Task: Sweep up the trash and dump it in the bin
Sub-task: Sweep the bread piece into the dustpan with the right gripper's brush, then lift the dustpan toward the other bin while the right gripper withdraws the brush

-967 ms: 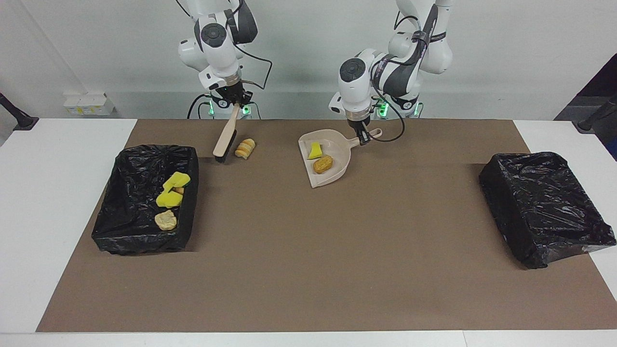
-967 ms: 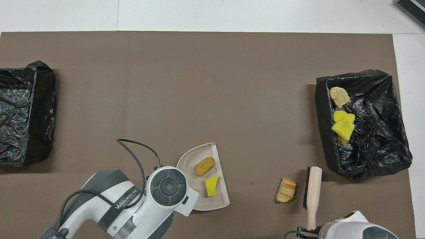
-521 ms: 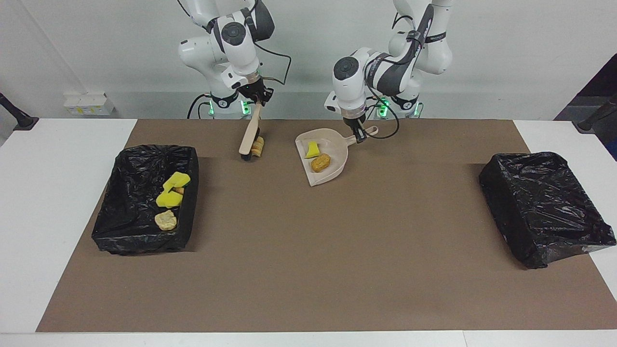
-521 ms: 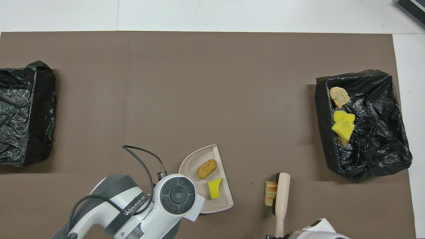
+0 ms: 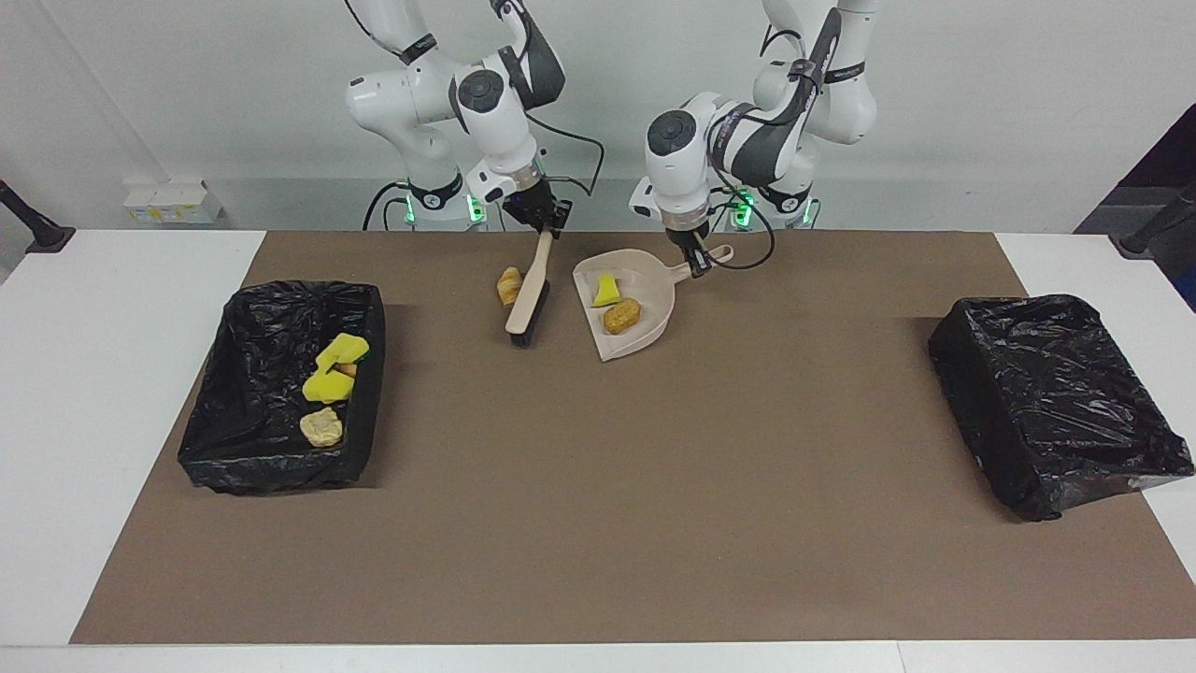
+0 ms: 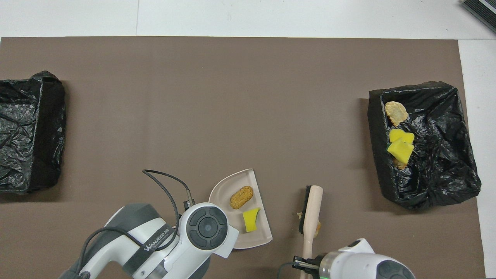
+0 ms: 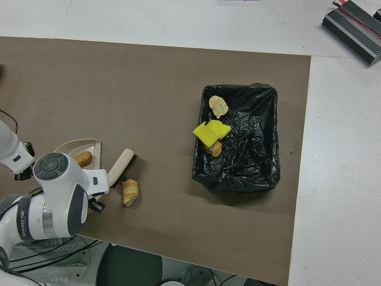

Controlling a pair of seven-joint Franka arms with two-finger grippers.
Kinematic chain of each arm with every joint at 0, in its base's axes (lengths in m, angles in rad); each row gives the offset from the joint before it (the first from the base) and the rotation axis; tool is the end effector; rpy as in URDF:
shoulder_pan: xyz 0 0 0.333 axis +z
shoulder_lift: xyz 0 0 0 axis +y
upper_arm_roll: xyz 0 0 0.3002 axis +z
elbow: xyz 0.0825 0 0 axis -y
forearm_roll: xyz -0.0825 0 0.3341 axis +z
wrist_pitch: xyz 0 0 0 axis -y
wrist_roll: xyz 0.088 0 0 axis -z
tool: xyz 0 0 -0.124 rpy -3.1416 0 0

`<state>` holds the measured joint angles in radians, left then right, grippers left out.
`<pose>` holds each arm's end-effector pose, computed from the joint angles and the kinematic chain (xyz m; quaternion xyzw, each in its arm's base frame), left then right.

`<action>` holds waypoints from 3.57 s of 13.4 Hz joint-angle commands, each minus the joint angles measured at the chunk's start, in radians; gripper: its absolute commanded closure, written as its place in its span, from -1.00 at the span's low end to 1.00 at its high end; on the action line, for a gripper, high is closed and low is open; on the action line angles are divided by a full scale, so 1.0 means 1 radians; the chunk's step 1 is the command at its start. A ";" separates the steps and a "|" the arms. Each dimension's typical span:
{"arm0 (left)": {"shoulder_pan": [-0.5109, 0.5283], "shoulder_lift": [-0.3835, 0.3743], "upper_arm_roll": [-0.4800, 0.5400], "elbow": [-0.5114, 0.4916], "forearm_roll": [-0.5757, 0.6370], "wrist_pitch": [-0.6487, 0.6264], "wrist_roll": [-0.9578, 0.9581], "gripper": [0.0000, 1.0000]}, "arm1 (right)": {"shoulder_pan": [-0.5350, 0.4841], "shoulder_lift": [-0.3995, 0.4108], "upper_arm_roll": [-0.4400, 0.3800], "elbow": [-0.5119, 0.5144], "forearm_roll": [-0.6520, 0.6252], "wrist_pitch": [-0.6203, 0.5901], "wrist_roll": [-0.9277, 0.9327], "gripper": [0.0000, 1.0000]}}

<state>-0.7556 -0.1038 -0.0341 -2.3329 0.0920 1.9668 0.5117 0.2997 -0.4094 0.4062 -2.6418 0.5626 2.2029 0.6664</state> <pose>0.3001 -0.2922 0.3587 -0.7741 0.6180 0.1237 0.0592 0.2620 0.2497 0.3650 -0.9753 0.1679 0.1004 0.1023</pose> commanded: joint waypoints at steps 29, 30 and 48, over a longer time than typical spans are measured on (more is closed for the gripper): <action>-0.007 0.004 0.005 -0.016 0.005 0.061 0.011 1.00 | -0.022 0.182 0.130 0.134 -0.010 0.120 0.095 1.00; -0.002 0.006 0.005 -0.016 0.005 0.084 0.034 1.00 | -0.007 0.178 0.157 0.134 -0.010 0.118 0.096 1.00; 0.258 0.094 0.005 0.052 -0.053 0.238 0.286 1.00 | -0.011 0.015 0.109 0.143 -0.030 -0.095 -0.246 1.00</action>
<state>-0.5303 -0.0370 -0.0240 -2.3113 0.0749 2.1845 0.7633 0.3043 -0.3675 0.5171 -2.5011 0.5311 2.1284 0.4674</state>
